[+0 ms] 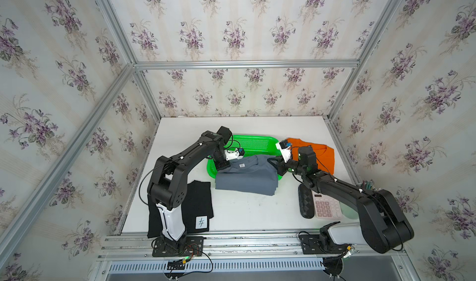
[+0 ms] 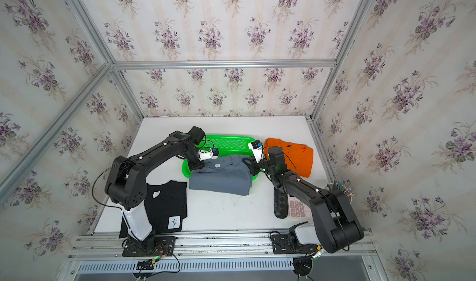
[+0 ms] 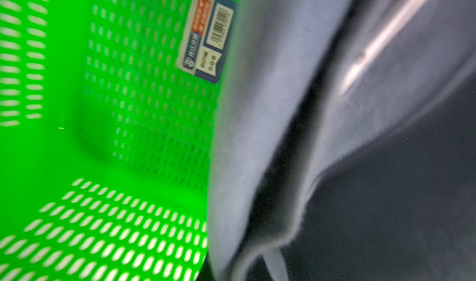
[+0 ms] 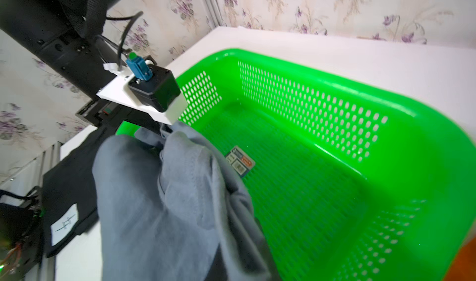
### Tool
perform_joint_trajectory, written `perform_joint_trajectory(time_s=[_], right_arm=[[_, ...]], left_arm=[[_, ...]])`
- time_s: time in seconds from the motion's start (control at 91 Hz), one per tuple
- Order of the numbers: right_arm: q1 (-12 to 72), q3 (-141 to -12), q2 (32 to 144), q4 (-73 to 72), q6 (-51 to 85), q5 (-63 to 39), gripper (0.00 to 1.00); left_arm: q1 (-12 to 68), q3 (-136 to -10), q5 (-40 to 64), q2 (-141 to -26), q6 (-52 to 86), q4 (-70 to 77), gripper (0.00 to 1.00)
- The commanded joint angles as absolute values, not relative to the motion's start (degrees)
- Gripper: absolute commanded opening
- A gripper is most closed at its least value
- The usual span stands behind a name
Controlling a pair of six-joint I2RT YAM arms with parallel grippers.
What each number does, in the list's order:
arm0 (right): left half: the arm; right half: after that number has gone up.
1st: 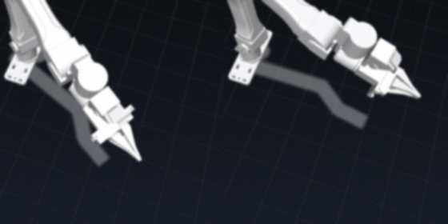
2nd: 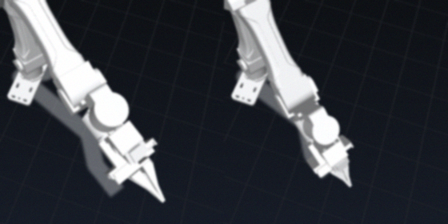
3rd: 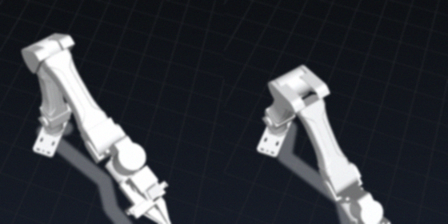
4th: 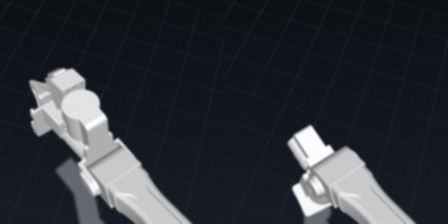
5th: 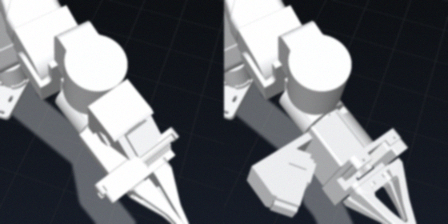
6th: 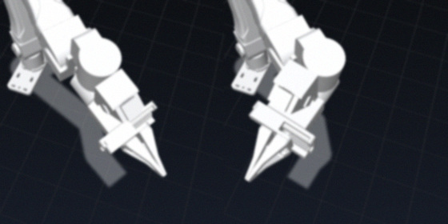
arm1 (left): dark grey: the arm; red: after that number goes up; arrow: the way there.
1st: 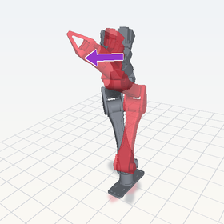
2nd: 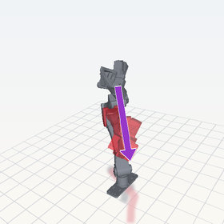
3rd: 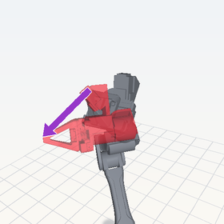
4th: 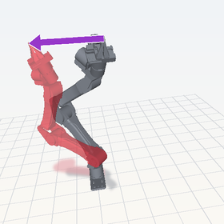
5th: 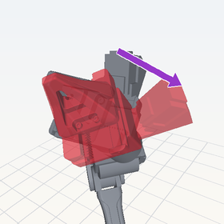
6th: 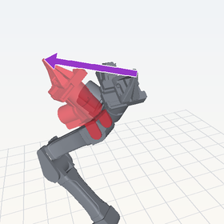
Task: Put the folded t-shirts into the basket
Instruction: Move the bin to the center of the board, then place the T-shirt in the bin.
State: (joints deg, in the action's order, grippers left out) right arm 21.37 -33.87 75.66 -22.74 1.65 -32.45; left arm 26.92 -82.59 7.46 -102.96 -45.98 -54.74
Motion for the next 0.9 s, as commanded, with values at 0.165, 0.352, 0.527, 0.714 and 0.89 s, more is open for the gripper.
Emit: perform_joint_trajectory(time_s=[0.165, 0.352, 0.527, 0.714, 0.89], right_arm=[[22.32, -44.57, 66.35, -13.19, 5.32, -39.73, 0.0], [22.98, -47.47, 59.92, -11.03, 8.34, -41.92, 0.0], [23.01, -48.03, 58.99, -10.64, 7.11, -42.24, 0.0], [22.97, -51.38, 64.34, -11.79, 5.78, -42.69, 0.0], [22.96, -53.72, 70.29, -10.89, 2.22, -40.77, 0.0]], left_arm=[[29.28, -93.88, 2.9, -92.82, -45.04, -64.23, 0.0], [30.93, -98.52, 0.36, -86.87, -48.04, -69.31, 0.0], [31.03, -97.27, 0.02, -81.56, -48.26, -66.44, 0.0], [30.88, -99.29, -1.29, -83.17, -50.84, -65.58, 0.0], [29.29, -100.44, 0.43, -89.2, -54.48, -67.22, 0.0]])
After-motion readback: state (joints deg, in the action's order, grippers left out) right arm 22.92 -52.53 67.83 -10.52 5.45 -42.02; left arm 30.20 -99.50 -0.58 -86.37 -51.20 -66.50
